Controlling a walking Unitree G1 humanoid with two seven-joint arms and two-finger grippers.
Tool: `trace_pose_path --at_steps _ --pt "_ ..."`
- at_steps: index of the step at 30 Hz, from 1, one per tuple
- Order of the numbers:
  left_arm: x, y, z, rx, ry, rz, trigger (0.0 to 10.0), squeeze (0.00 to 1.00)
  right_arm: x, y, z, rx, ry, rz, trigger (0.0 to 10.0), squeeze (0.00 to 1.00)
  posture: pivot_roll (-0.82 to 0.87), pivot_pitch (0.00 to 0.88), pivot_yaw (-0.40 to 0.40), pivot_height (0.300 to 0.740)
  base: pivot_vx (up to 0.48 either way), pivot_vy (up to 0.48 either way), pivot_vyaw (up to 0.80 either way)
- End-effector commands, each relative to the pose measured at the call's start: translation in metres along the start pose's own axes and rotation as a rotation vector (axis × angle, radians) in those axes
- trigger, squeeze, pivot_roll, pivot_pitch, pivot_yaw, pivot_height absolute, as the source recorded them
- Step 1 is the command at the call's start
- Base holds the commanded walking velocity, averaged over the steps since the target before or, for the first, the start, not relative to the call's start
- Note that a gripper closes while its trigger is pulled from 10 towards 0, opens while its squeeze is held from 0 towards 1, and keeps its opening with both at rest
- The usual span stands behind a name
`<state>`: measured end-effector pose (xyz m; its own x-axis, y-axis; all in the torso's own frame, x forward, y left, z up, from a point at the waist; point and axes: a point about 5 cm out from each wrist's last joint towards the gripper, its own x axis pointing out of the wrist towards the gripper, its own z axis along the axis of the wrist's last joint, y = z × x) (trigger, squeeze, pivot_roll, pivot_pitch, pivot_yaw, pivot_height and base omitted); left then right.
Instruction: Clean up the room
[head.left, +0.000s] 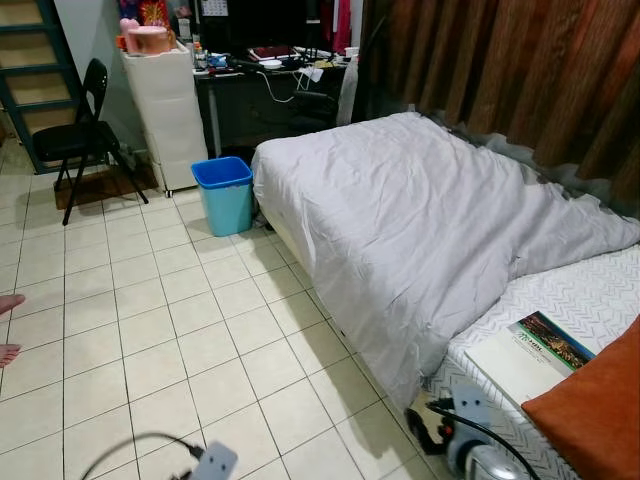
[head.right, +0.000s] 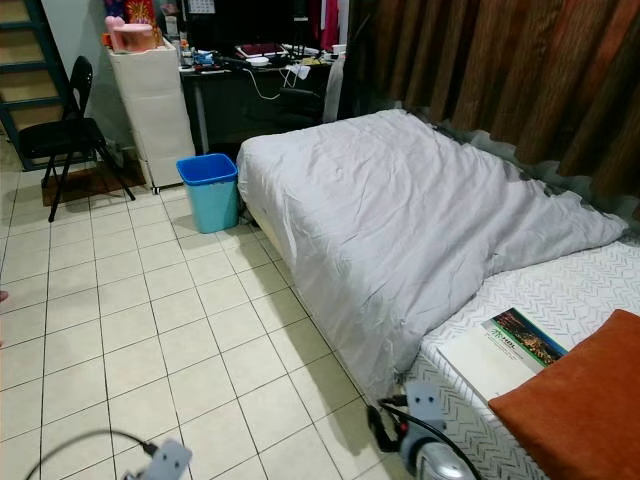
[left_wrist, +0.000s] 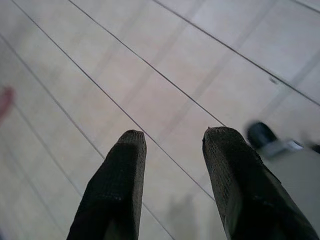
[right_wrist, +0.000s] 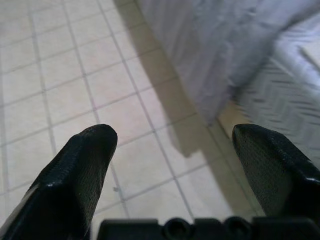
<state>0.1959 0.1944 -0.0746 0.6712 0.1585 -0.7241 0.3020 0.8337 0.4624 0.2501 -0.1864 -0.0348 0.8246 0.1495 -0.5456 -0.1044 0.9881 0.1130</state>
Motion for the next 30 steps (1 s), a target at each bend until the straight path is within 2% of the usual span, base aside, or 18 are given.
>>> trace_pose_path --at_steps 1,2,5,7,8,10,13,15,16,18,19,20,21,23,24,26,29,30 --pt "0.009 0.054 0.111 0.043 -0.42 0.087 10.0 0.0 0.002 0.0 0.004 0.024 -0.018 -0.004 10.0 0.0 -0.04 0.0 -0.032 0.74 0.0 0.0 0.0" --pt "0.009 0.063 0.114 0.112 -0.431 0.124 10.0 0.0 0.004 0.004 0.008 0.048 -0.025 0.0 10.0 0.0 -0.04 0.0 -0.035 0.74 0.0 0.0 0.0" --pt "0.01 0.068 0.109 0.228 -0.409 0.166 10.0 0.0 0.006 0.007 0.005 0.078 0.005 -0.007 10.0 0.0 -0.03 0.0 -0.036 0.74 0.0 0.0 0.0" --pt "0.01 0.068 0.107 0.251 -0.404 0.172 10.0 0.0 0.006 0.008 0.004 0.08 0.013 -0.009 10.0 0.0 -0.03 0.0 -0.036 0.74 0.0 0.0 0.0" --pt "0.01 0.067 0.103 0.346 -0.397 0.189 10.0 0.0 0.007 0.007 0.006 0.111 0.009 -0.023 10.0 0.0 -0.02 0.0 -0.039 0.74 0.0 0.0 0.0" --pt "0.01 0.065 0.099 0.366 -0.391 0.176 10.0 0.0 0.007 0.006 0.007 0.1 0.007 -0.03 10.0 0.0 -0.03 0.0 -0.038 0.74 0.0 0.0 0.0" --pt "0.01 0.064 0.096 0.345 -0.384 0.163 10.0 0.0 0.007 0.005 0.008 0.083 0.011 -0.033 10.0 0.0 -0.02 0.0 -0.037 0.74 0.0 0.0 0.0" --pt "0.012 0.063 0.085 0.067 -0.306 0.107 10.0 0.0 0.005 0.002 0.001 0.06 0.045 -0.055 10.0 0.0 -0.02 0.0 -0.036 0.74 0.0 0.0 0.0" --pt "0.012 0.061 0.08 0.035 -0.29 0.096 10.0 0.0 0.003 0.0 -0.004 0.058 0.063 -0.064 10.0 0.0 -0.02 0.0 -0.036 0.74 0.0 0.0 0.0" --pt "0.012 0.058 0.075 0.054 -0.282 0.089 10.0 0.0 0.0 -0.002 -0.01 0.049 0.08 -0.072 10.0 0.0 -0.02 0.0 -0.037 0.74 0.0 0.0 0.0" --pt "0.011 0.057 0.073 0.167 -0.301 0.111 10.0 0.0 -0.003 -0.005 -0.015 0.045 0.097 -0.084 10.0 0.0 -0.02 0.0 -0.036 0.74 0.0 0.0 0.0" --pt "0.01 0.059 0.074 0.229 -0.317 0.129 10.0 0.0 -0.003 -0.006 -0.015 0.048 0.09 -0.091 10.0 0.0 -0.02 0.0 -0.036 0.74 0.0 0.0 0.0" --pt "0.009 0.068 0.081 0.334 -0.375 0.184 10.0 0.0 -0.002 -0.009 -0.006 0.06 0.034 -0.095 10.0 0.0 -0.02 0.0 -0.036 0.74 0.0 0.0 0.0" --pt "0.008 0.074 0.086 0.364 -0.412 0.212 10.0 0.0 0.0 -0.009 0.002 0.06 -0.004 -0.091 10.0 0.0 -0.02 0.0 -0.037 0.74 0.0 0.0 0.0" --pt "0.004 0.09 0.101 0.404 -0.5 0.292 10.0 0.0 0.004 -0.008 0.019 0.049 -0.092 -0.074 10.0 0.0 -0.02 0.0 -0.037 0.74 0.0 0.0 0.0" --pt "0.004 0.09 0.101 0.404 -0.5 0.292 10.0 0.0 0.004 -0.008 0.019 0.049 -0.092 -0.074 10.0 0.0 -0.02 0.0 -0.037 0.74 0.0 0.0 0.0" --pt "-0.006 0.118 0.127 0.428 -0.634 0.432 10.0 0.0 0.011 0.003 0.047 0.028 -0.207 -0.024 10.0 0.0 -0.02 0.0 -0.035 0.74 0.0 0.0 0.0" --pt "-0.01 0.129 0.134 0.451 -0.675 0.525 10.0 0.0 0.014 0.008 0.054 0.007 -0.226 -0.008 10.0 0.0 -0.02 0.0 -0.034 0.74 0.0 0.0 0.0"
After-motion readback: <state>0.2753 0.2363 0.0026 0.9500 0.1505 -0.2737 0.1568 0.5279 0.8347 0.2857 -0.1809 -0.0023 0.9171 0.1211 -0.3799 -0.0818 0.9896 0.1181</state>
